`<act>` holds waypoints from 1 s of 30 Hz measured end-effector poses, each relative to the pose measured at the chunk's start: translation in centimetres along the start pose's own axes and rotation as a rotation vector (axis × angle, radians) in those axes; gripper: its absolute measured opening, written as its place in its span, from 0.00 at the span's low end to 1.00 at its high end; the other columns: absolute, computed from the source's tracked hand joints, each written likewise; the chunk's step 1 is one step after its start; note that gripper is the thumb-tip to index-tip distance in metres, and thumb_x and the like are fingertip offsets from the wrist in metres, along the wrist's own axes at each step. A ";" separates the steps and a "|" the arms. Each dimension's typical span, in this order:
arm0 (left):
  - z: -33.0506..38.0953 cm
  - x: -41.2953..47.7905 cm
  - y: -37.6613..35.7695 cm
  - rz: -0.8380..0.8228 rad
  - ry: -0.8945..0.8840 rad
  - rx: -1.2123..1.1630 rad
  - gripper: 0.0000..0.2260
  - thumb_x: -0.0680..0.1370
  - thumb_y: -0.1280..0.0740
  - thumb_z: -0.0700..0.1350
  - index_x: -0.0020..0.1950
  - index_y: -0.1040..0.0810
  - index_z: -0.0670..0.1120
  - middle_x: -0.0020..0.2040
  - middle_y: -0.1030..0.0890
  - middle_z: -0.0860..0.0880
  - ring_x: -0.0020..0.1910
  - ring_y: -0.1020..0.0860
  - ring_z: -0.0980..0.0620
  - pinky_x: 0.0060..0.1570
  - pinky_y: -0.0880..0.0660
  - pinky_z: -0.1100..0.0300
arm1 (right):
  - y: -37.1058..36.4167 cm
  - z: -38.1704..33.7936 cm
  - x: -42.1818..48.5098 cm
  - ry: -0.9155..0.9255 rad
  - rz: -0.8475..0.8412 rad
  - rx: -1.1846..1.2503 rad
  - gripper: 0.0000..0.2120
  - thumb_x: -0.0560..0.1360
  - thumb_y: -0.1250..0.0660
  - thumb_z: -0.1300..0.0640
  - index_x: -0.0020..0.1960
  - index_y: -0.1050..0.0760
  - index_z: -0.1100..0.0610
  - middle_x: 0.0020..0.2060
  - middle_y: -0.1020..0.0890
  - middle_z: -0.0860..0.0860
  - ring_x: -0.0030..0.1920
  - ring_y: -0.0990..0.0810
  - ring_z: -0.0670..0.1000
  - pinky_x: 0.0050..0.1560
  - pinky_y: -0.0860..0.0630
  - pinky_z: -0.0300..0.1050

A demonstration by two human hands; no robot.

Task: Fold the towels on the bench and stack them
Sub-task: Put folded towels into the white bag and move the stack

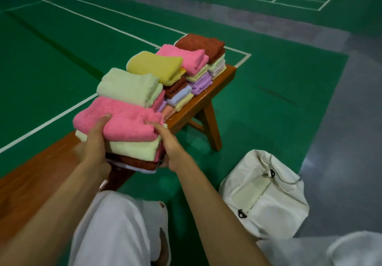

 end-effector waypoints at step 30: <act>-42.4 -9.1 -31.4 -0.881 0.748 0.362 0.11 0.76 0.30 0.47 0.54 0.21 0.41 0.39 0.16 0.43 0.36 0.16 0.47 0.42 0.21 0.55 | 46.9 17.9 -3.6 -0.138 0.300 0.847 0.48 0.66 0.33 0.23 0.72 0.24 0.59 0.68 0.21 0.60 0.66 0.21 0.63 0.69 0.27 0.64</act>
Point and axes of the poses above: each hand's wrist, its own x-axis towards the middle knuckle, its own y-axis out of the back of the hand, z = x × y, the point moved 9 cm from there along x, towards the middle knuckle
